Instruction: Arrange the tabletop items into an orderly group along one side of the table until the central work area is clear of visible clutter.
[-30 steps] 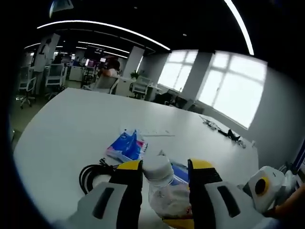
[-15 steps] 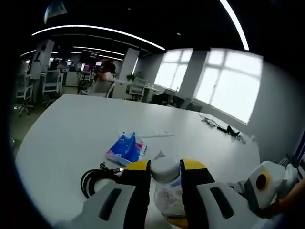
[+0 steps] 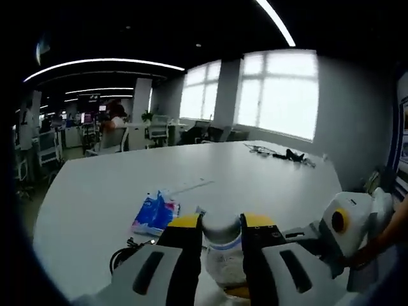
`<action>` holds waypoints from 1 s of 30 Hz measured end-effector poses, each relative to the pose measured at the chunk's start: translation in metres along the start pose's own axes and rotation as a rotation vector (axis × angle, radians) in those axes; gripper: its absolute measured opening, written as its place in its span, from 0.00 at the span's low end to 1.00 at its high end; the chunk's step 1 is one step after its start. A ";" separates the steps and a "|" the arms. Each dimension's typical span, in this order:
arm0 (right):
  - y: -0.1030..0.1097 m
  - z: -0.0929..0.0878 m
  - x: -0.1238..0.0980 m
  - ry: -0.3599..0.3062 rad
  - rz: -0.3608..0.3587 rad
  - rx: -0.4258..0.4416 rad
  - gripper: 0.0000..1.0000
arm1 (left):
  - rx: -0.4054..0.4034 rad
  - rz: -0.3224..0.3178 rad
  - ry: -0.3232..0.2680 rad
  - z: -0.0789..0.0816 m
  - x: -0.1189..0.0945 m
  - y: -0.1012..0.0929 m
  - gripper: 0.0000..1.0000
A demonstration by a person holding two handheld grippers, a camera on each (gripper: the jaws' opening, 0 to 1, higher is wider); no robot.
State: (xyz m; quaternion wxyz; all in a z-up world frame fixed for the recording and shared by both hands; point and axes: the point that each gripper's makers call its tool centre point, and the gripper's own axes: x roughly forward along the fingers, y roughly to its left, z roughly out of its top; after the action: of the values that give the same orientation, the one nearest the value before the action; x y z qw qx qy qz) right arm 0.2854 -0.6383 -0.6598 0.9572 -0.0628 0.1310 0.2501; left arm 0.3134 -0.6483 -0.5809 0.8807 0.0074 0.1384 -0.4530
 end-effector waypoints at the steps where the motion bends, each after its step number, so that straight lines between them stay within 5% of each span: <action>1: 0.000 0.000 -0.001 -0.001 -0.003 0.000 0.34 | 0.009 -0.006 -0.001 0.000 0.000 -0.002 0.22; 20: 0.005 -0.014 -0.027 0.013 -0.133 -0.011 0.34 | 0.182 -0.152 -0.011 -0.008 -0.015 -0.055 0.21; 30: 0.007 -0.016 -0.030 0.027 -0.126 -0.026 0.34 | 0.183 -0.155 -0.017 -0.009 -0.017 -0.057 0.21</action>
State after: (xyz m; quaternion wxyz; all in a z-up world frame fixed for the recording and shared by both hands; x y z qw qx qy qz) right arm 0.2528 -0.6497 -0.6673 0.9683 -0.0867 0.1363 0.1904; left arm 0.2569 -0.6672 -0.5790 0.8398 0.0733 0.0890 -0.5304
